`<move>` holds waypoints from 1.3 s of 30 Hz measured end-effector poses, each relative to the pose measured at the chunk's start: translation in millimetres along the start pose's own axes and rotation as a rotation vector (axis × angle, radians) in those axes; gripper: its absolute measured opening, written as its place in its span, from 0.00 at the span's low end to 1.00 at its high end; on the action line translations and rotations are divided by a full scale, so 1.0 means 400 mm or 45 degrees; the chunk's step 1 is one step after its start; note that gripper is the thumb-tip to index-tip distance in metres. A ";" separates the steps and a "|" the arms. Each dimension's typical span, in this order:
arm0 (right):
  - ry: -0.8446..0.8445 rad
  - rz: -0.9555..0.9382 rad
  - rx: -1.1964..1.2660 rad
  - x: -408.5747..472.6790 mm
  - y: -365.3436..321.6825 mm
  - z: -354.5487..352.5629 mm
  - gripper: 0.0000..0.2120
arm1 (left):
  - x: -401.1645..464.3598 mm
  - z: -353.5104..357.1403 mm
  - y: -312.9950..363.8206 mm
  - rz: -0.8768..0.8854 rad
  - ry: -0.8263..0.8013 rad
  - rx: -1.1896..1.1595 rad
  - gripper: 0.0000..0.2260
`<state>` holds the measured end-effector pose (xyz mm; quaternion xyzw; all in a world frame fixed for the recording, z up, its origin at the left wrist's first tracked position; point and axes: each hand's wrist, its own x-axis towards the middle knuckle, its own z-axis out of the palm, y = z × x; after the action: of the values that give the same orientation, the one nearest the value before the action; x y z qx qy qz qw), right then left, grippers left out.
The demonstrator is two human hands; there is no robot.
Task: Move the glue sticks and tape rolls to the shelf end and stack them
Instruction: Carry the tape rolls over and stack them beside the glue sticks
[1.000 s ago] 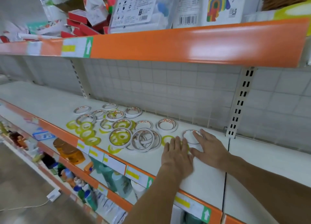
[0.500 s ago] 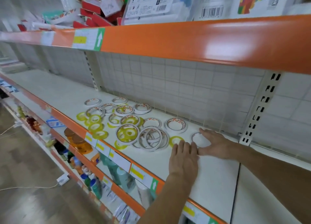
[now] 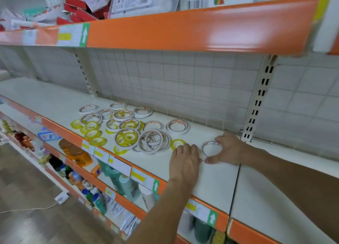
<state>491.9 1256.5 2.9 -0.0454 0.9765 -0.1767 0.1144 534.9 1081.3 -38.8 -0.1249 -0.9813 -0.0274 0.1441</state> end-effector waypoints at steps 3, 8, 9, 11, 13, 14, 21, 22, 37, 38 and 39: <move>-0.010 0.005 -0.038 -0.053 0.017 -0.010 0.38 | -0.005 -0.023 0.008 0.050 -0.091 -0.072 0.19; 0.025 0.010 -0.043 -0.146 0.059 -0.016 0.34 | -0.029 -0.073 0.034 0.056 -0.259 -0.121 0.20; 0.034 0.013 -0.052 -0.166 0.069 -0.018 0.35 | -0.033 -0.079 0.041 0.069 -0.277 -0.127 0.20; 0.057 0.033 -0.061 -0.209 0.089 -0.025 0.39 | -0.035 -0.087 0.059 0.108 -0.293 -0.120 0.20; 0.082 0.068 -0.051 -0.254 0.114 -0.032 0.42 | -0.039 -0.095 0.084 0.132 -0.315 -0.148 0.21; 0.085 0.095 -0.043 -0.278 0.127 -0.034 0.43 | -0.040 -0.100 0.098 0.144 -0.326 -0.164 0.22; 0.161 0.308 -0.030 -0.424 0.214 -0.058 0.45 | -0.033 -0.124 0.225 0.368 -0.382 -0.204 0.19; 0.187 0.332 -0.022 -0.445 0.224 -0.063 0.45 | -0.029 -0.124 0.245 0.403 -0.387 -0.216 0.19; 0.451 0.850 0.044 -0.768 0.376 -0.041 0.45 | -0.087 -0.132 0.615 0.857 -0.451 -0.358 0.21; 0.471 0.871 0.040 -0.786 0.386 -0.042 0.45 | -0.095 -0.137 0.642 0.888 -0.440 -0.373 0.21; 0.488 0.890 0.040 -0.804 0.397 -0.044 0.45 | -0.103 -0.144 0.669 0.916 -0.429 -0.381 0.21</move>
<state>792.0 1452.2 29.2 0.3254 0.9339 -0.1474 -0.0157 656.8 1324.9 9.0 -0.4817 -0.8702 -0.0967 -0.0375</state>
